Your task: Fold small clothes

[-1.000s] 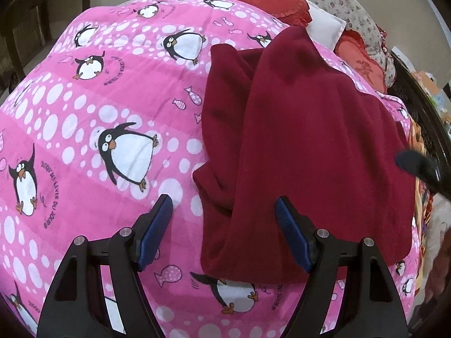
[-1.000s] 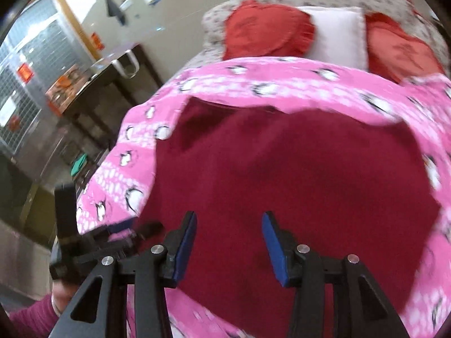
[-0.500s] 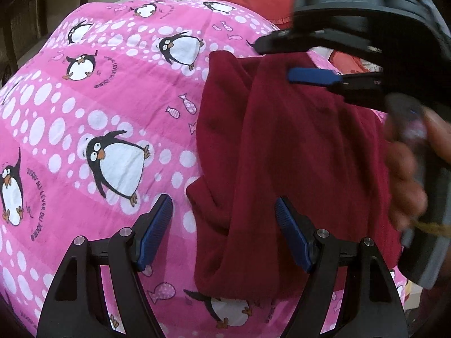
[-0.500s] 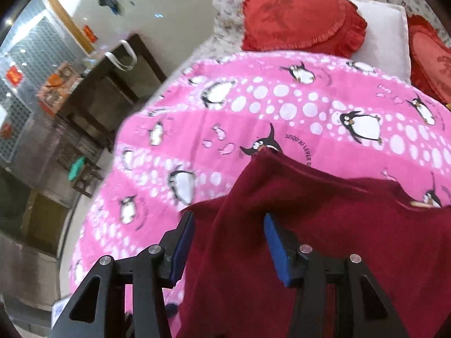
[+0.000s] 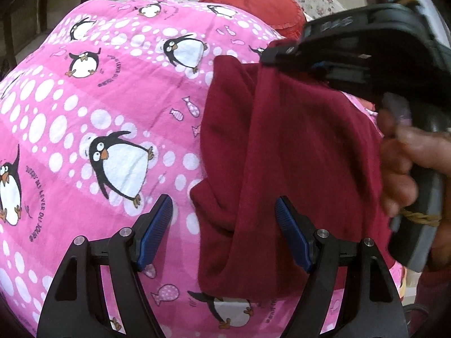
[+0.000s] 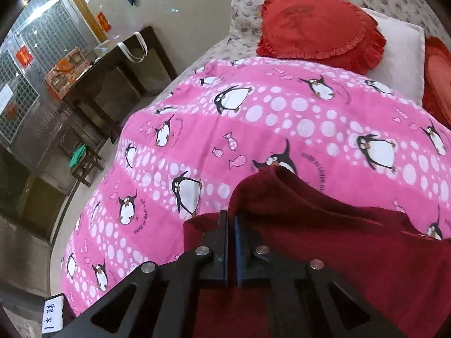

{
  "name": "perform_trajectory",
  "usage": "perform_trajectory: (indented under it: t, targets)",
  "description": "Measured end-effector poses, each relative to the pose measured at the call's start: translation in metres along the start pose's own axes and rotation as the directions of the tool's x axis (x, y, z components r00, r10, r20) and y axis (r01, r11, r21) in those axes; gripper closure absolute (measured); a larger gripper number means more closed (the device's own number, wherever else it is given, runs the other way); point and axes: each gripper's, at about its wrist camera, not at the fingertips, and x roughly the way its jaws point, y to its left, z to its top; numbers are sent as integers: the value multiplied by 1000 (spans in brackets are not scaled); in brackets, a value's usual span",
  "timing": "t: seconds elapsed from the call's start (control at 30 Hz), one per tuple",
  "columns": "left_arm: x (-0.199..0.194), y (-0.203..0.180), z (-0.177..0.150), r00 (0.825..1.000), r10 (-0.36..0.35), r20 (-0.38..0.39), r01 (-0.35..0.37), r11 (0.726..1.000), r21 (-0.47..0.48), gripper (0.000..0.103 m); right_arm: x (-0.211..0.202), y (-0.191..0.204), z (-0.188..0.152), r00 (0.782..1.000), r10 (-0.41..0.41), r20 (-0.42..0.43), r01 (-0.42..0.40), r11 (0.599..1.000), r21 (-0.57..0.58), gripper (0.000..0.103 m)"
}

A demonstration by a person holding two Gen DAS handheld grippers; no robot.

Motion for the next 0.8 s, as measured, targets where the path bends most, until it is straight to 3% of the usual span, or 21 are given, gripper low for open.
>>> perform_trajectory:
  t: [0.13,0.2,0.27,0.3,0.4,0.53,0.6,0.67,0.73,0.8]
  targets:
    - [-7,7,4,999,37,17,-37,999,16,27,20,-8,-10,998,46,-30,-46,999,4,97]
    - [-11,10,5,998,57,37,-57,998,22,27,10,-12,-14,995,99,-26,-99,995,24,86]
    - [-13,14,8,997,59,43,-60,998,14,27,-11,-16,-21,989,146,-3,-146,988,41,63]
    - [-14,17,9,997,56,45,-56,998,10,27,-24,-18,-26,990,136,23,-137,990,30,62]
    - [-20,18,12,996,54,75,-55,998,9,27,-61,-27,-43,991,64,115,-63,998,-8,62]
    - [-24,18,17,995,27,95,-26,1000,-6,27,-106,-63,-66,966,-112,231,105,994,42,62]
    - [-17,10,18,996,11,83,-10,1000,-5,27,-113,-86,-74,953,-208,220,192,977,92,62]
    - [-6,1,17,998,24,54,-25,999,20,27,-103,-118,-80,941,-310,134,290,945,152,63]
    - [7,-5,12,998,64,4,-64,997,37,27,-96,-139,-85,959,-265,103,239,948,210,64]
    - [8,-7,8,997,79,21,-80,996,38,27,-106,-138,-87,961,-247,125,215,950,226,64]
